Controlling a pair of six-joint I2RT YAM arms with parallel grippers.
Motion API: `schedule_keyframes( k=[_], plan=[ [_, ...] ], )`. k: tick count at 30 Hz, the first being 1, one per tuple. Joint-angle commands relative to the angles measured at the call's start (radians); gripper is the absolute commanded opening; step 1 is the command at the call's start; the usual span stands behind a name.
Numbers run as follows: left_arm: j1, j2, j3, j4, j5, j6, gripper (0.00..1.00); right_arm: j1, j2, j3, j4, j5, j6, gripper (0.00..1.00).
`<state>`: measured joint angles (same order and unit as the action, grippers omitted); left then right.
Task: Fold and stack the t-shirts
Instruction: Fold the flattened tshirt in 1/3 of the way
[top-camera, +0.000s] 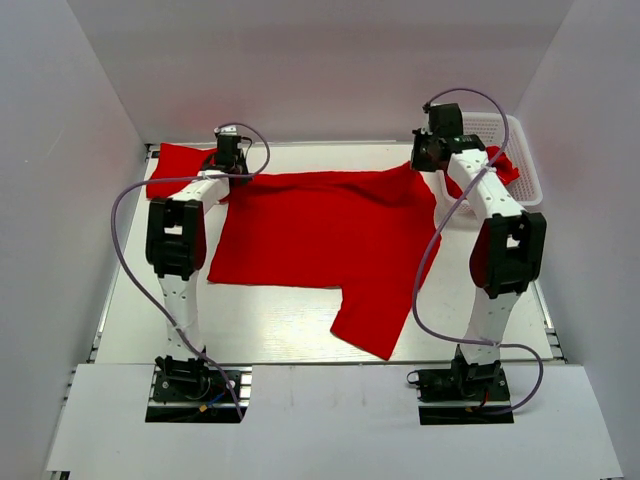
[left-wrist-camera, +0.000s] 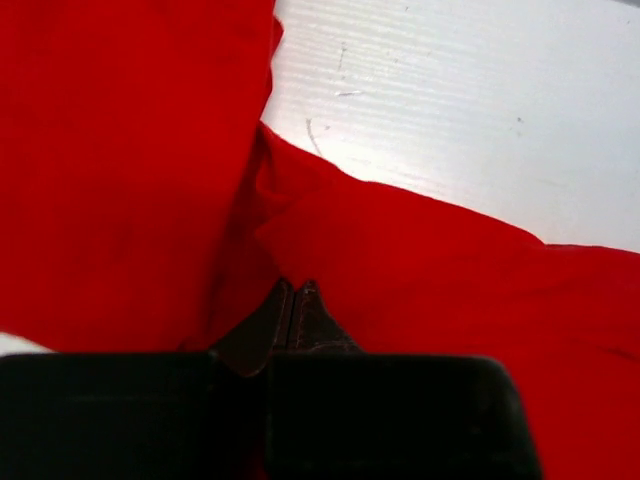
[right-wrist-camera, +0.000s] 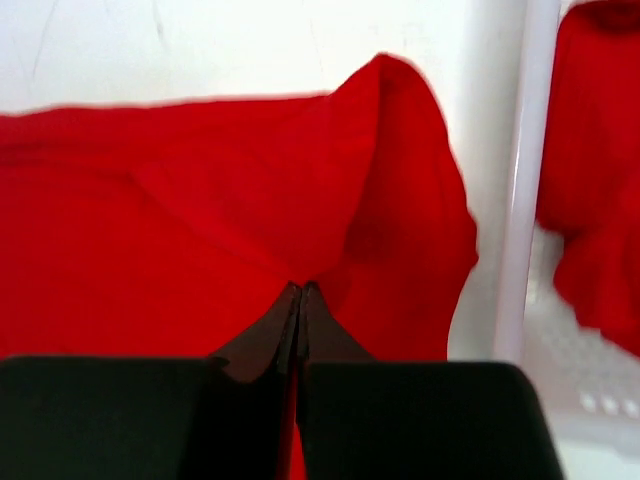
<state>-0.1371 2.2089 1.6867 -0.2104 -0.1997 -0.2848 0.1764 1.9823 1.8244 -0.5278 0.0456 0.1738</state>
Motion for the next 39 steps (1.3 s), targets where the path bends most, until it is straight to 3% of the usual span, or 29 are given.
schedule_keyframes(
  k=[1,14,19,23,30,31,33,34,35,36,37,38,39],
  plan=[
    [0.01,-0.139,-0.033,-0.015,-0.03,0.015,0.0,-0.006,-0.06,-0.062,-0.1,-0.03,0.029,0.0],
    [0.019,-0.218,-0.056,-0.118,-0.095,0.024,0.0,-0.018,-0.195,-0.172,-0.25,-0.003,0.038,0.0],
    [0.019,-0.206,-0.01,-0.162,-0.081,0.035,0.0,-0.035,-0.18,-0.126,-0.267,-0.032,0.033,0.0],
    [0.019,-0.206,-0.056,-0.162,-0.069,0.035,0.0,-0.043,-0.152,-0.088,-0.299,-0.119,0.035,0.0],
    [0.019,-0.215,-0.162,-0.187,-0.038,-0.005,0.0,-0.061,-0.21,-0.345,-0.219,-0.122,0.105,0.0],
    [0.019,-0.224,-0.173,-0.187,-0.038,-0.005,0.09,-0.064,-0.211,-0.42,-0.207,-0.109,0.115,0.0],
    [0.019,-0.224,-0.193,-0.22,-0.038,-0.03,0.12,-0.064,-0.211,-0.456,-0.192,-0.095,0.138,0.01],
    [0.019,-0.224,-0.193,-0.231,-0.027,-0.03,0.29,-0.064,-0.208,-0.479,-0.193,-0.076,0.145,0.07],
    [0.019,-0.235,-0.193,-0.244,-0.027,-0.045,0.41,-0.063,-0.208,-0.479,-0.195,-0.063,0.147,0.3],
    [0.019,-0.235,-0.193,-0.254,-0.038,-0.045,0.47,-0.064,-0.208,-0.472,-0.198,-0.059,0.145,0.41],
    [0.019,-0.244,-0.193,-0.254,-0.038,-0.045,0.64,-0.063,-0.211,-0.456,-0.198,-0.059,0.145,0.54],
    [0.019,-0.253,-0.193,-0.254,-0.038,-0.045,0.73,-0.061,-0.218,-0.436,-0.195,-0.061,0.141,0.62],
    [0.019,-0.27,-0.183,-0.265,-0.038,-0.045,0.77,-0.058,-0.22,-0.424,-0.195,-0.069,0.126,0.62]
  ],
)
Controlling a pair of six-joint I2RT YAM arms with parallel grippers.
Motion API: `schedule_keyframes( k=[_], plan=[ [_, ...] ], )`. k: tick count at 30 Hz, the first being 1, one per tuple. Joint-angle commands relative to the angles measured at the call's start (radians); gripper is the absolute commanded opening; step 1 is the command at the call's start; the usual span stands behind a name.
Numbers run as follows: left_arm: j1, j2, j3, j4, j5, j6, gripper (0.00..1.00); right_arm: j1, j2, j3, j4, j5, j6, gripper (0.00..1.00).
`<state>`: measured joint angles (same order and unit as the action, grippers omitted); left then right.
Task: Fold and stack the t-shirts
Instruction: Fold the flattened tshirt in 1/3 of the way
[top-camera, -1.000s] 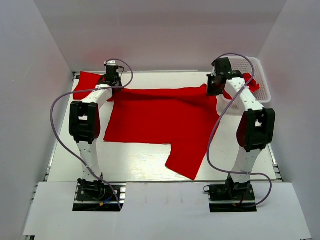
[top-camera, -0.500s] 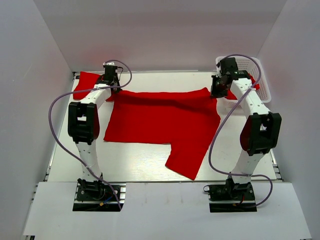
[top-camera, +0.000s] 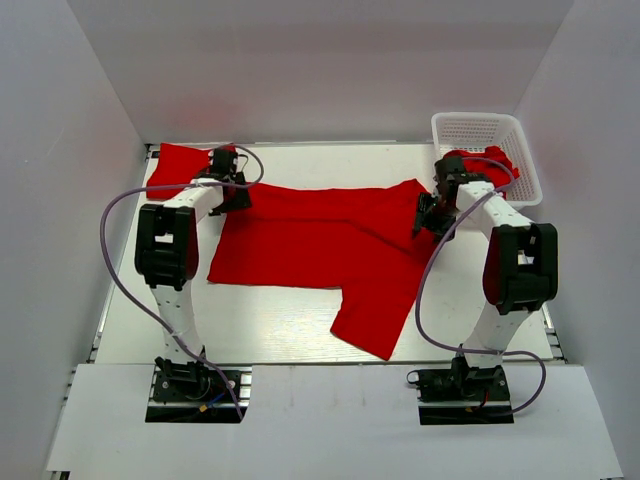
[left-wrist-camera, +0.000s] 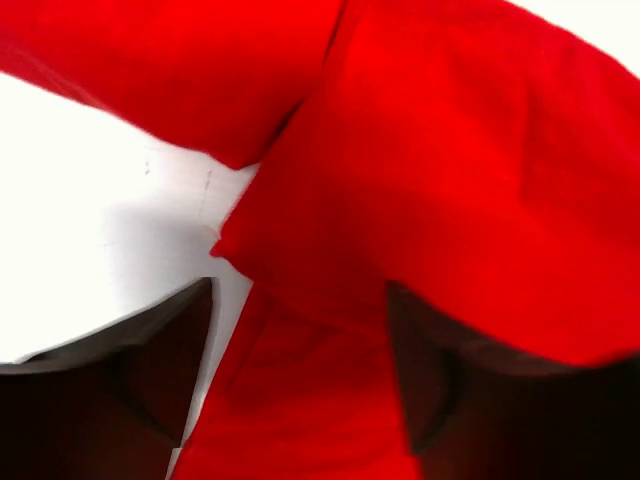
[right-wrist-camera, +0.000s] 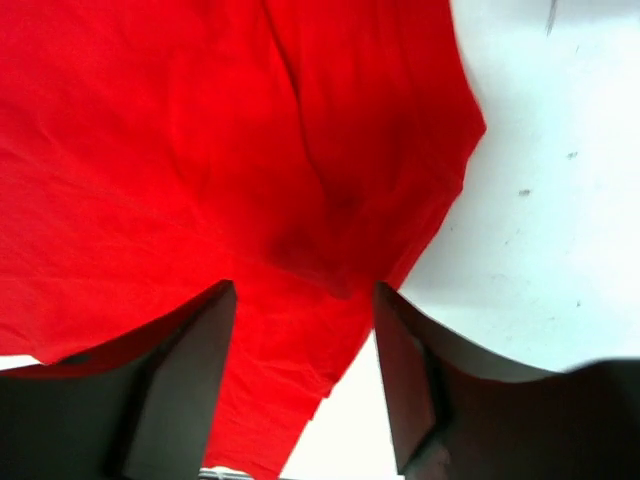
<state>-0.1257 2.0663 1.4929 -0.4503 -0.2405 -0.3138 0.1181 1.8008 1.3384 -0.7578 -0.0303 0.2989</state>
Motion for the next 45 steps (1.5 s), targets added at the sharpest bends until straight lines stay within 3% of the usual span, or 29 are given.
schedule_keyframes(
  k=[1,2,4,5,11,17,25,35,39,45],
  plan=[
    [-0.003,-0.127,0.01,-0.025,-0.015,-0.016,0.83,0.002,-0.046,0.071,0.035,0.004,-0.007,0.64],
    [-0.003,-0.144,0.024,-0.025,-0.026,-0.016,0.99,0.003,-0.047,0.102,0.035,0.004,-0.009,0.66],
    [-0.012,-0.156,0.049,-0.034,-0.026,0.002,0.99,0.008,-0.055,0.117,0.052,-0.017,-0.036,0.78],
    [-0.012,-0.166,0.062,-0.018,-0.026,0.002,0.99,0.008,-0.057,0.134,0.086,-0.022,-0.043,0.9],
    [-0.012,-0.118,0.163,0.071,0.133,0.07,0.99,0.028,0.018,0.22,0.175,-0.105,-0.078,0.9],
    [-0.012,0.076,0.314,0.091,0.336,0.081,0.99,0.052,0.237,0.401,0.221,-0.178,-0.098,0.9],
    [-0.012,0.202,0.342,0.151,0.317,0.062,0.99,0.049,0.452,0.6,0.264,-0.206,-0.08,0.9],
    [-0.012,0.264,0.314,0.076,0.133,-0.027,0.99,0.012,0.609,0.633,0.279,-0.08,0.006,0.9],
    [-0.012,0.264,0.267,0.11,0.151,-0.056,0.99,-0.011,0.646,0.668,0.275,-0.033,0.009,0.9],
    [-0.012,0.313,0.312,0.15,0.225,-0.065,0.99,-0.031,0.739,0.815,0.229,-0.04,0.016,0.9]
  ],
)
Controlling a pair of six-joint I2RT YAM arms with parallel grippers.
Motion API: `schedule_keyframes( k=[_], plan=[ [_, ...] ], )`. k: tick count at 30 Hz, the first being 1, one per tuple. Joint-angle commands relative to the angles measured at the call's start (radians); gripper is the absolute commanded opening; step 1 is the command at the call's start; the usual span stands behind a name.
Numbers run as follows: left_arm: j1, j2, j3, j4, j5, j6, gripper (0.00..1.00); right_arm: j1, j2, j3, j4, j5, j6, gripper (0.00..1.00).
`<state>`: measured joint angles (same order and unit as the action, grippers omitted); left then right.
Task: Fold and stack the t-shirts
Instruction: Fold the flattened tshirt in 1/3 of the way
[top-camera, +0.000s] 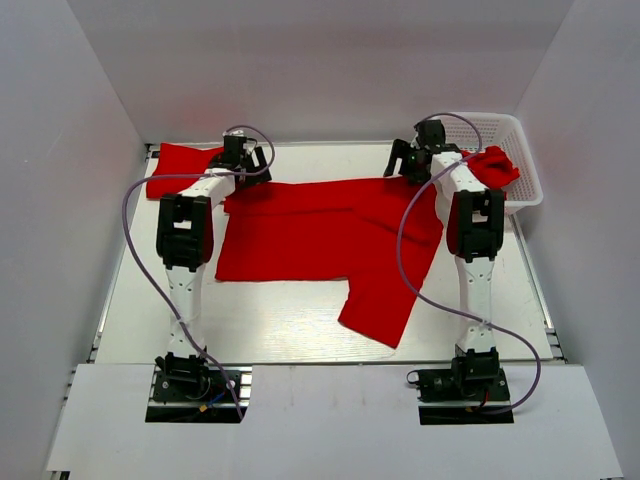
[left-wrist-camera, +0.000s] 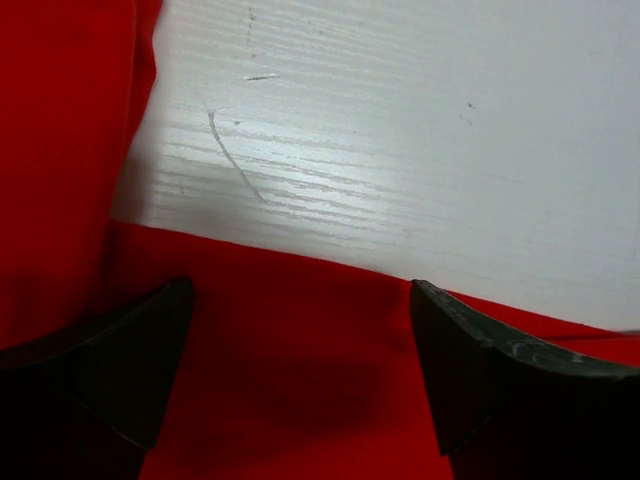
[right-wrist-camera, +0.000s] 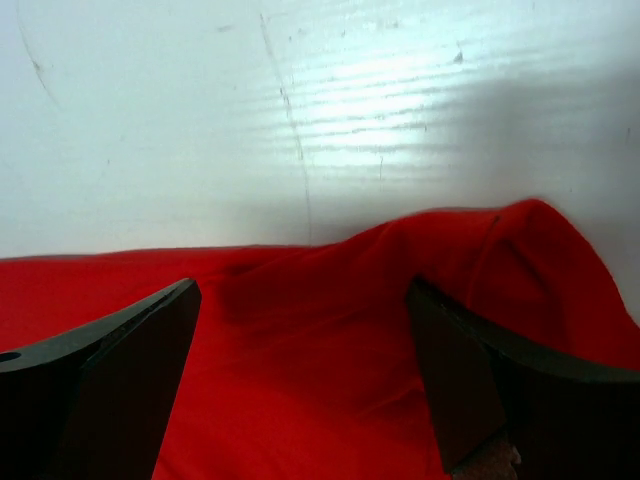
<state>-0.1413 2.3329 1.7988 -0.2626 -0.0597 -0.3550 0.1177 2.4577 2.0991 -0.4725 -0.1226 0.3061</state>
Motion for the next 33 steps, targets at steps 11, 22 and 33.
schedule_keyframes(
  k=[11,22,33],
  plan=[
    [0.003,0.062,0.143,-0.013,0.133,-0.007,0.99,-0.035,0.028,0.128,-0.032,0.026,-0.105,0.9],
    [-0.015,-0.283,0.054,-0.219,0.075,0.117,0.99,0.092,-0.374,-0.12,-0.064,0.044,-0.379,0.9],
    [-0.006,-0.904,-0.737,-0.38,-0.187,-0.217,0.99,0.431,-0.916,-0.936,0.02,0.372,-0.387,0.9]
  ],
)
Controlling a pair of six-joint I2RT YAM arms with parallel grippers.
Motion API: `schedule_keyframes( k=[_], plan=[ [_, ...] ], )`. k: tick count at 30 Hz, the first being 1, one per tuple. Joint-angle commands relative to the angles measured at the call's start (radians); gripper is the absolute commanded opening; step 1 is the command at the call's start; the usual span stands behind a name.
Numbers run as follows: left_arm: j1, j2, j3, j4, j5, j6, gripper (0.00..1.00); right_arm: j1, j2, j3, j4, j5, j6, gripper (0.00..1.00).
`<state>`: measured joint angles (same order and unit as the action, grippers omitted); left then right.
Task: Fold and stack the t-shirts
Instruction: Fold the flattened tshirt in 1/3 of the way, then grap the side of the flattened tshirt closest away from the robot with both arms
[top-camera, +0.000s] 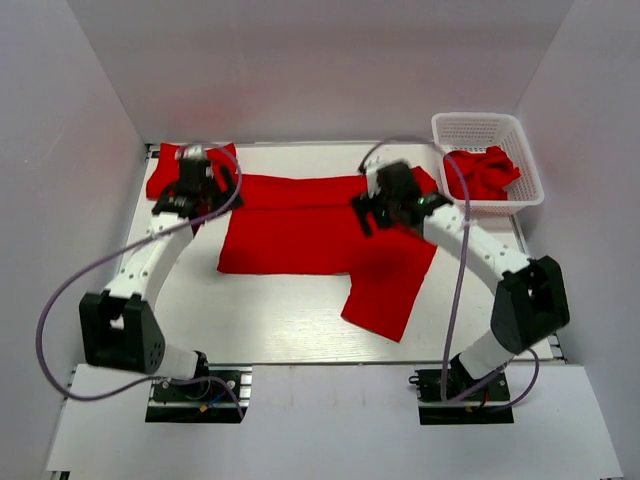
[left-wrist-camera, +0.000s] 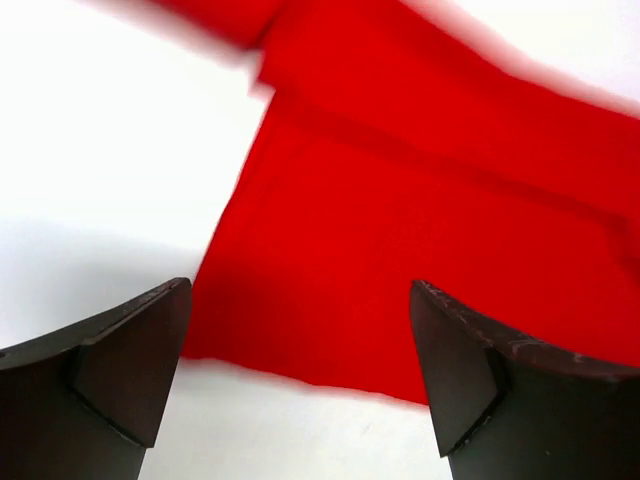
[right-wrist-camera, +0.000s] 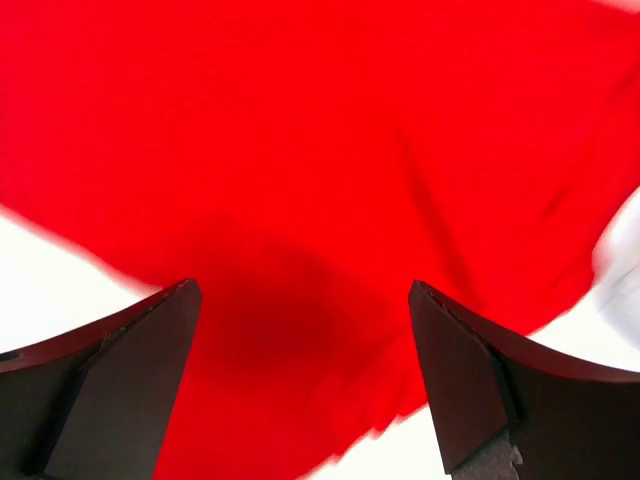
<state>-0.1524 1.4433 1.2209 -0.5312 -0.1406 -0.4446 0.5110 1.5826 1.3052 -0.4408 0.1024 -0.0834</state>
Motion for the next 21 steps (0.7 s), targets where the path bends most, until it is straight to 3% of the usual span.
schedule_keyframes(
  k=[1,5,11,12,13,15,21],
  plan=[
    [0.005,-0.067,-0.193,-0.121,-0.119,-0.159,0.99,0.058,-0.073,-0.193,-0.024,0.164,0.034,0.9],
    [0.019,-0.165,-0.384,-0.084,-0.108,-0.244,0.99,0.162,-0.133,-0.287,-0.078,0.214,0.112,0.9],
    [0.028,-0.124,-0.446,-0.033,-0.117,-0.276,0.98,0.259,-0.216,-0.423,-0.062,0.166,0.188,0.9],
    [0.028,-0.097,-0.446,-0.024,-0.117,-0.276,0.96,0.273,-0.223,-0.431,-0.061,0.16,0.192,0.9],
    [0.028,-0.086,-0.446,-0.007,-0.128,-0.276,0.84,0.285,-0.231,-0.445,-0.059,0.154,0.195,0.9],
    [0.037,-0.067,-0.446,0.007,-0.128,-0.276,0.74,0.297,-0.252,-0.454,-0.079,0.169,0.22,0.9],
    [0.037,-0.02,-0.465,0.089,-0.128,-0.276,0.71,0.322,-0.296,-0.481,-0.107,0.165,0.243,0.9]
  ],
)
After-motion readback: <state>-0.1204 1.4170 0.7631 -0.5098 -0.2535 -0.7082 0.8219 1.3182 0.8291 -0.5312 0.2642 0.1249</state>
